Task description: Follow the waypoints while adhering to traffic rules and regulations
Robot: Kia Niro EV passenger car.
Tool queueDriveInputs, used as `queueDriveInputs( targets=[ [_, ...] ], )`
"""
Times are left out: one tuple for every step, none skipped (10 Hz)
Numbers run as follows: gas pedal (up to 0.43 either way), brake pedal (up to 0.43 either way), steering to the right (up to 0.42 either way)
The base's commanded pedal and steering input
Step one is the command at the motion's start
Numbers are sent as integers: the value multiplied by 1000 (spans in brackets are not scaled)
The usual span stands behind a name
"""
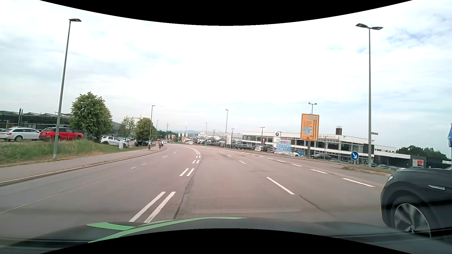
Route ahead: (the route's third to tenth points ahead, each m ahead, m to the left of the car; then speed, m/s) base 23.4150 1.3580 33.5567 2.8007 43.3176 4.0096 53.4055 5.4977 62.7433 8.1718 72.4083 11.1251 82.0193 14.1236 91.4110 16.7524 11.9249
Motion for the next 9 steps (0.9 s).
queueDriveInputs(
  targets=[
    [0, 37, -18],
    [0, 43, -18],
    [0, 43, -18],
    [0, 49, -17],
    [0, 61, -18],
    [0, 61, -17],
    [0, 67, -17],
    [0, 73, -17],
    [0, 79, -17]
  ],
)
